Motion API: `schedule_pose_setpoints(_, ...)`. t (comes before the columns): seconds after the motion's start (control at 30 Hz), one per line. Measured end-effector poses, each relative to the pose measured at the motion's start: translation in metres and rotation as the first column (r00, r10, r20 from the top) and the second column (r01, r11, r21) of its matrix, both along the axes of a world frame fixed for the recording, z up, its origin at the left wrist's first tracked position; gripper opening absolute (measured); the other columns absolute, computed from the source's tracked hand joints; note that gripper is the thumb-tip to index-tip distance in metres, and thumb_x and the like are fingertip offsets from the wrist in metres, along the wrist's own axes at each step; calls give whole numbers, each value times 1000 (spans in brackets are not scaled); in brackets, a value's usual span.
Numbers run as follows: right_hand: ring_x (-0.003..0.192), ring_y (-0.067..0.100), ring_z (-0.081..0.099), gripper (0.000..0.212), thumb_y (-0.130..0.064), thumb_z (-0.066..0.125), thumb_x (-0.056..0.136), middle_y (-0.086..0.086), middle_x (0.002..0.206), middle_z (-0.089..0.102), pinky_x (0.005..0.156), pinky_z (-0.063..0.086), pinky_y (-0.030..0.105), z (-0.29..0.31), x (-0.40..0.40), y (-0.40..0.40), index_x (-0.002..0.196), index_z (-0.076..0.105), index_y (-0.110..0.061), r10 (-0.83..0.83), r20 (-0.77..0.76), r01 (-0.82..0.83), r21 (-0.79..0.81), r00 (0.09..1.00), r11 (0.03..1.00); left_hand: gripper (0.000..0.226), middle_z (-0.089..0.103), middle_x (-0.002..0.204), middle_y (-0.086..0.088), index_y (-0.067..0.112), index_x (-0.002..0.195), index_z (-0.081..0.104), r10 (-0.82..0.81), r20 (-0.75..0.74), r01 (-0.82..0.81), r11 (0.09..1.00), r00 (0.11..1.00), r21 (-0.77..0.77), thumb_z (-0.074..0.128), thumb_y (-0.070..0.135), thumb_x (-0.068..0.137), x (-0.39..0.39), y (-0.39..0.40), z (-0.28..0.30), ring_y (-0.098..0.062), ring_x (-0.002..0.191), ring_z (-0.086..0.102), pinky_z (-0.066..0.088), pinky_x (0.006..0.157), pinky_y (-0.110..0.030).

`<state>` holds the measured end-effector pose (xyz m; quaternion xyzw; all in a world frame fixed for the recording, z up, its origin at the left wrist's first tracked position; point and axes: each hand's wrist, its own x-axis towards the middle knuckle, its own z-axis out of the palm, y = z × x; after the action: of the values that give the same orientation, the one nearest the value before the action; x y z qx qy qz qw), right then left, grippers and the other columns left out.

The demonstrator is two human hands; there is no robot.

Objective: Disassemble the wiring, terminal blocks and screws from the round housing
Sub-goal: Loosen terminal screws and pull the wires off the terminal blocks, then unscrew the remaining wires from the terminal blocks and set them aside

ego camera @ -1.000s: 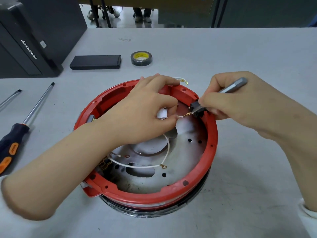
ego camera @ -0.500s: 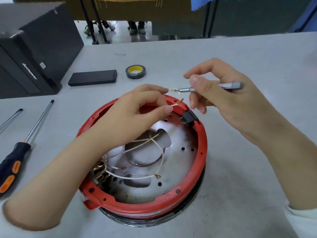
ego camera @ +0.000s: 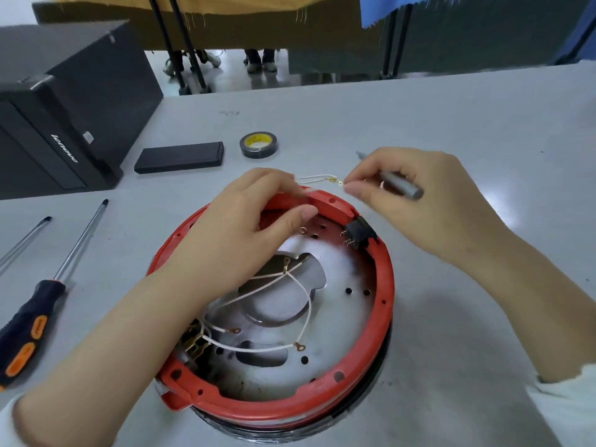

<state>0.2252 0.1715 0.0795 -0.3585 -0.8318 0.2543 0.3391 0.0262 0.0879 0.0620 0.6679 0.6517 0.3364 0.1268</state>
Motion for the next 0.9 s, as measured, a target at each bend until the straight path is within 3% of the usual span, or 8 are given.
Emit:
schedule_pose_setpoints(0.1,62,8,53,7,-24,68,86,-2,74,66,54,39,12,-10,-2,32,80,71,-22,-117,-129,89,-207,985,974,35,52,114,15,27,116,58,122,-95,-125,992,988,-27,48,48,90,-6,3,-4,0,106,45,28,86,-1)
schedule_pose_setpoints(0.2,57,11,48,10,-21,66,85,2,72,61,55,39,23,-33,-15,58,76,69,-21,-170,21,168,-286,985,943,36,56,119,11,25,118,58,111,-168,-121,991,980,-52,46,44,91,-7,5,-5,-10,112,48,35,96,-21)
schedule_pose_setpoints(0.33,94,17,62,7,-23,64,85,0,98,70,85,50,31,-57,-35,78,82,70,-24,-206,142,239,-284,968,928,37,55,123,10,25,121,57,104,-197,-118,991,975,-60,45,41,89,-5,4,-4,-13,116,47,35,101,-28)
schedule_pose_setpoints(0.47,111,14,57,17,-24,64,89,0,113,67,86,39,20,-57,-44,82,103,71,-18,-170,117,199,-308,978,930,37,54,123,10,25,122,55,104,-217,-119,991,971,-58,54,41,88,-5,3,-3,-14,116,47,37,102,-31)
schedule_pose_setpoints(0.53,96,7,60,15,-24,57,93,-4,97,69,76,41,21,-51,-41,75,97,70,-18,-163,75,179,-303,984,936,43,53,125,9,25,124,54,89,-234,-108,992,968,-69,58,45,86,-4,2,-1,-16,117,47,37,103,-34)
schedule_pose_setpoints(0.63,55,-3,51,22,-30,51,95,-9,74,69,61,41,21,-37,-32,55,94,71,-20,-110,-9,100,-347,994,933,63,48,132,10,28,133,46,34,-262,-69,989,964,-127,60,56,79,-5,1,3,-13,124,42,33,107,-30)
schedule_pose_setpoints(0.8,66,-1,59,24,-48,58,89,-13,76,68,65,44,19,-17,-19,17,93,70,-27,22,-4,-22,-341,1000,940,87,41,138,15,33,140,37,-30,-288,-38,972,957,-230,50,77,66,-16,-6,11,-5,127,36,28,100,-21)
schedule_pose_setpoints(0.9,74,3,63,32,-46,70,79,-12,90,66,69,48,19,-12,-12,4,108,65,-32,41,136,5,-321,990,947,89,43,136,16,31,140,39,0,-304,-74,970,953,-233,44,81,65,-27,-14,13,-3,118,41,32,96,-23)
